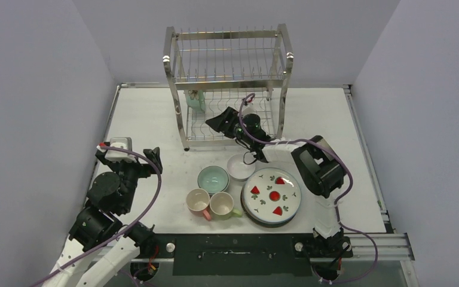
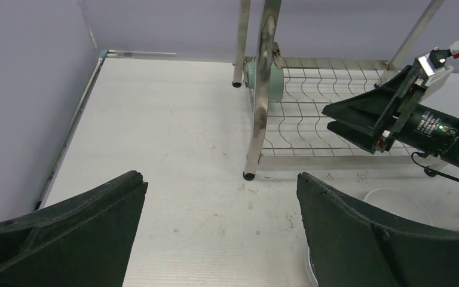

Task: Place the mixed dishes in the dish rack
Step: Insert the bowl into the dish rack, then pick up the bowl from the center of the board.

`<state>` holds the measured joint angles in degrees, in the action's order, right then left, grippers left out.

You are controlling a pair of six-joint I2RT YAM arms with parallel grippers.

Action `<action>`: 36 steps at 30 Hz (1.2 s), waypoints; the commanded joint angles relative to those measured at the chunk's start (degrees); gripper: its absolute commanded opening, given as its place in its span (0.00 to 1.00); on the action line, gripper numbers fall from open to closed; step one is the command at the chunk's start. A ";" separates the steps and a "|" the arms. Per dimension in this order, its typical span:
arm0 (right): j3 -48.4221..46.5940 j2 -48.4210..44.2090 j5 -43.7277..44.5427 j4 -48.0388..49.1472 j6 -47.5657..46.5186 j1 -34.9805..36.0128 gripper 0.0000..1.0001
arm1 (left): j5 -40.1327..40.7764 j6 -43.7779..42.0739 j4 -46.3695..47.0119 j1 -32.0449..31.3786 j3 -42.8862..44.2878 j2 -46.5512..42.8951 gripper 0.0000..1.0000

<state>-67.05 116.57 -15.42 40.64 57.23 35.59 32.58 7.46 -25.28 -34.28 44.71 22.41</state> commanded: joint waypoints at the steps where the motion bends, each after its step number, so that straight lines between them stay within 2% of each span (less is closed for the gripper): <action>1: 5.08 -8.94 0.08 4.91 -2.33 1.31 0.66 | -0.22 0.52 0.97 0.66 1.64 1.27 0.97; 5: 11.01 -16.72 1.91 0.04 -6.85 3.00 0.66 | -0.80 0.31 0.25 1.03 2.11 2.38 0.97; 9: 14.65 -25.30 5.91 -11.80 -14.61 5.70 0.66 | -1.34 0.26 -0.10 1.48 2.22 2.96 0.97; 13: 15.86 -33.40 10.31 -23.65 -21.65 8.35 0.66 | -1.78 0.27 -0.07 2.06 2.22 3.07 0.97; 19: 14.45 -39.82 17.13 -39.51 -30.18 11.61 0.65 | -2.74 0.40 0.21 2.86 2.05 3.16 0.97; 27: 6.92 -37.42 28.14 -60.44 -36.30 14.38 0.62 | -3.78 0.62 0.33 2.99 2.03 3.92 0.97; 36: 3.65 -30.18 31.16 -64.26 -35.77 15.07 0.56 | -4.80 0.60 0.58 2.99 2.05 4.00 0.97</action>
<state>-59.51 82.91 12.51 -19.44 23.05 50.02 28.86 7.75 -26.33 -31.66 44.75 26.46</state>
